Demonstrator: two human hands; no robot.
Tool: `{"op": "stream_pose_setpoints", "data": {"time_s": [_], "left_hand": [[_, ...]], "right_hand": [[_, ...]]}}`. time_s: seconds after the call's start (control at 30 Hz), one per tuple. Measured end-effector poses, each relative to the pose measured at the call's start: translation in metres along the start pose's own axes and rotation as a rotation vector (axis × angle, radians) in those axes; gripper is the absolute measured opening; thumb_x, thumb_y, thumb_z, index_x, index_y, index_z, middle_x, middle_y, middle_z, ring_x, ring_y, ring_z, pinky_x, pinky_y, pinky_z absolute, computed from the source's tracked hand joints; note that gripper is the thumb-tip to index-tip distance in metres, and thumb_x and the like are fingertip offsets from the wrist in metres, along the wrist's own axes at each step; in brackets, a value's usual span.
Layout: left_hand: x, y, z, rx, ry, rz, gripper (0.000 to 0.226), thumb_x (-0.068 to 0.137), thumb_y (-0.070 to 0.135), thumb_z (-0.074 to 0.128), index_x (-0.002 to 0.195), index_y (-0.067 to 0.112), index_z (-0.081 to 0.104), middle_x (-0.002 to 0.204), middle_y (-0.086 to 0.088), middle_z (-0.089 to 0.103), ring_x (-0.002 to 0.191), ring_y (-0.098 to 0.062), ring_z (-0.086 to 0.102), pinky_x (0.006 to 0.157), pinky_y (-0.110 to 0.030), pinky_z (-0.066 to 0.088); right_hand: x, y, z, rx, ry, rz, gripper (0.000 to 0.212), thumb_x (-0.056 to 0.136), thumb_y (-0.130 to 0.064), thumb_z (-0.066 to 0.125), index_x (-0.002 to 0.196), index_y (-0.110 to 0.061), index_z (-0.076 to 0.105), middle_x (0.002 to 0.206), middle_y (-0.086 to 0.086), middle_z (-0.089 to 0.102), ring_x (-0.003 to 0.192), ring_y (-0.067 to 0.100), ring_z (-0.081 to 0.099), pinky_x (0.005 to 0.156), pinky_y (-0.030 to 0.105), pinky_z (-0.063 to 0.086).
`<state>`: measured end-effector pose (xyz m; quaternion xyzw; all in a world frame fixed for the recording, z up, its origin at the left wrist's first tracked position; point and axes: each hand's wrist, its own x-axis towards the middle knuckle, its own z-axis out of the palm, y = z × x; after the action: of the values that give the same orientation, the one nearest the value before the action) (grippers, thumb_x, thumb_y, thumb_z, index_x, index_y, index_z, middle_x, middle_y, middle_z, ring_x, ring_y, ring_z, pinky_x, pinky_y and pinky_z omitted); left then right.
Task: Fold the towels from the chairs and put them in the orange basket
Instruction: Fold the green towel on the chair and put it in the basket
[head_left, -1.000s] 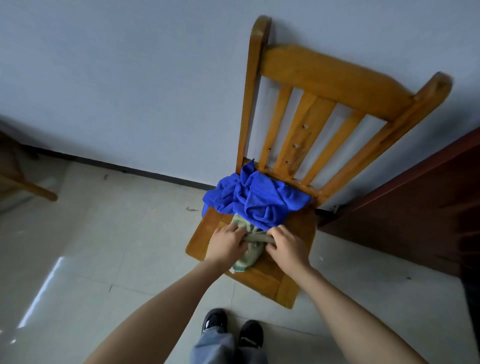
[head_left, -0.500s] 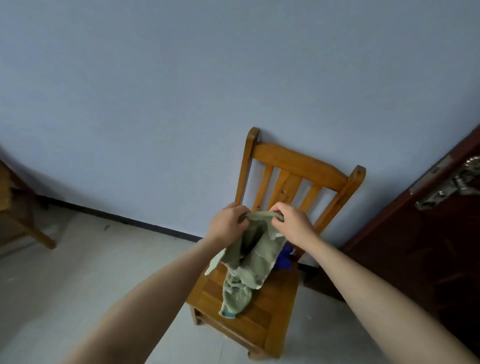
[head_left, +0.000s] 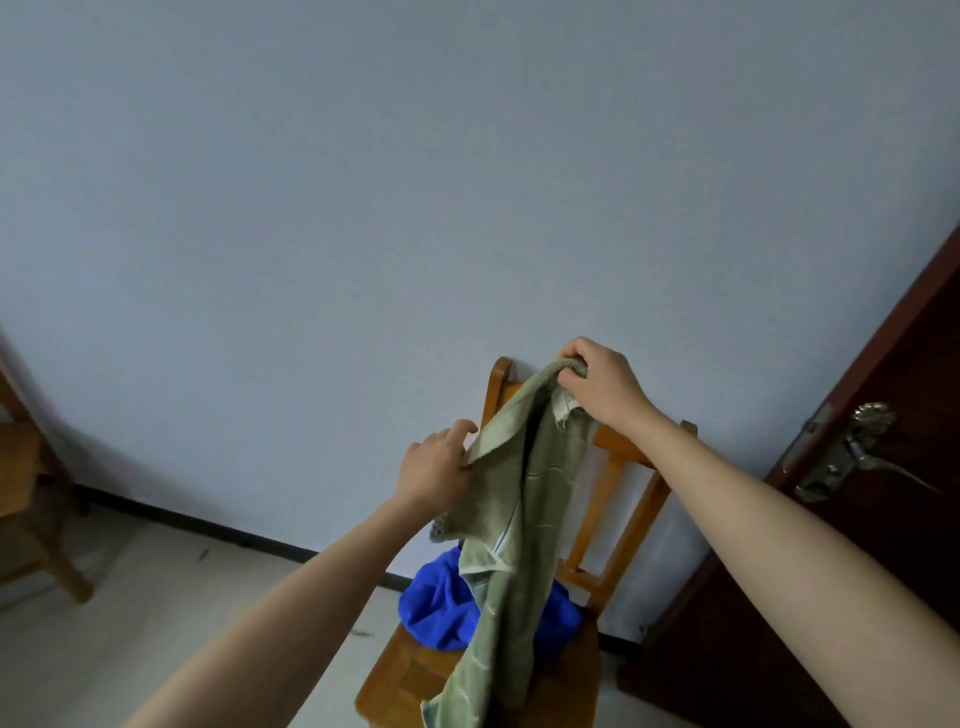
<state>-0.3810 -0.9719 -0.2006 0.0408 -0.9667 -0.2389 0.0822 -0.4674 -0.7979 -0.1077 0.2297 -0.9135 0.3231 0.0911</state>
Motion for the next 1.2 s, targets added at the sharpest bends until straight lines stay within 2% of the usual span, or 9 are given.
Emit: {"op": "stream_pose_setpoints", "data": {"time_s": [0.27,0.4,0.5,0.63,0.73,0.9,1.03,1.13,1.2], "left_hand": [[0.000,-0.025,-0.036,-0.303,0.057,-0.131,0.018,0.086,0.008,0.051,0.099,0.012,0.063,0.091,-0.001,0.059,0.089,-0.019,0.055,0.075,-0.026,0.043],[0.002,-0.036,-0.043,-0.382,0.048,-0.177,0.011,0.085,0.008,0.053,0.084,0.015,0.062,0.081,0.001,0.058,0.081,-0.017,0.054,0.058,-0.019,0.041],[0.003,-0.037,-0.048,-0.477,0.077,-0.188,0.012,0.086,0.009,0.054,0.080,0.015,0.062,0.078,0.001,0.060,0.078,-0.016,0.055,0.061,-0.020,0.043],[0.010,-0.030,-0.071,-0.730,0.224,-0.194,0.019,0.088,0.009,0.057,0.072,0.015,0.062,0.068,0.000,0.056,0.066,-0.014,0.050,0.057,-0.022,0.042],[0.018,-0.026,-0.097,-0.841,0.298,-0.165,0.014,0.089,0.009,0.057,0.078,0.011,0.065,0.069,-0.002,0.057,0.067,-0.015,0.052,0.060,-0.027,0.045],[0.028,-0.015,-0.128,-0.858,0.364,-0.064,0.009,0.089,0.010,0.058,0.091,0.010,0.067,0.076,0.003,0.062,0.074,-0.010,0.054,0.068,-0.024,0.044],[0.031,-0.004,-0.138,-0.878,0.383,-0.015,0.010,0.089,0.009,0.057,0.090,0.011,0.067,0.077,0.003,0.062,0.074,-0.009,0.055,0.072,-0.026,0.046],[0.029,0.001,-0.141,-0.862,0.428,0.002,0.012,0.090,0.009,0.055,0.090,0.012,0.067,0.078,0.005,0.062,0.073,-0.007,0.055,0.072,-0.024,0.047],[0.029,0.001,-0.142,-0.857,0.447,0.000,0.013,0.091,0.009,0.054,0.090,0.012,0.066,0.077,0.005,0.061,0.072,-0.006,0.054,0.067,-0.022,0.045]], "right_hand": [[0.002,0.002,-0.024,0.028,0.053,0.069,0.012,0.088,-0.008,0.052,0.098,-0.008,0.060,0.091,0.002,0.057,0.085,0.019,0.052,0.077,0.032,0.044],[0.004,0.001,-0.033,0.096,0.119,0.083,0.015,0.089,-0.007,0.051,0.101,-0.006,0.061,0.093,0.002,0.057,0.086,0.017,0.052,0.073,0.027,0.041],[0.005,0.000,-0.038,0.123,0.140,0.091,0.016,0.090,-0.007,0.051,0.102,-0.005,0.060,0.094,0.004,0.057,0.084,0.017,0.052,0.069,0.024,0.040],[0.008,0.005,-0.047,0.186,0.162,0.133,0.014,0.089,-0.005,0.050,0.098,-0.008,0.060,0.089,0.002,0.057,0.082,0.016,0.051,0.060,0.018,0.039],[0.008,0.006,-0.060,0.243,0.047,0.184,0.010,0.089,-0.004,0.052,0.088,-0.011,0.059,0.078,0.001,0.056,0.071,0.013,0.052,0.058,0.019,0.041],[0.000,0.017,-0.068,0.311,-0.246,0.313,0.021,0.091,-0.004,0.048,0.073,-0.010,0.058,0.071,0.004,0.054,0.064,0.013,0.049,0.057,0.021,0.038],[-0.010,0.019,-0.054,0.330,-0.257,0.348,0.026,0.090,-0.002,0.041,0.068,-0.013,0.050,0.067,0.003,0.044,0.060,0.012,0.041,0.051,0.021,0.033],[-0.019,0.013,-0.038,0.288,-0.159,0.301,0.019,0.091,-0.006,0.041,0.080,-0.015,0.053,0.078,0.003,0.051,0.068,0.011,0.046,0.060,0.025,0.035],[-0.028,0.008,-0.027,0.238,-0.139,0.257,0.008,0.095,-0.021,0.044,0.095,-0.020,0.052,0.089,0.000,0.055,0.074,0.011,0.050,0.064,0.026,0.037]]}}
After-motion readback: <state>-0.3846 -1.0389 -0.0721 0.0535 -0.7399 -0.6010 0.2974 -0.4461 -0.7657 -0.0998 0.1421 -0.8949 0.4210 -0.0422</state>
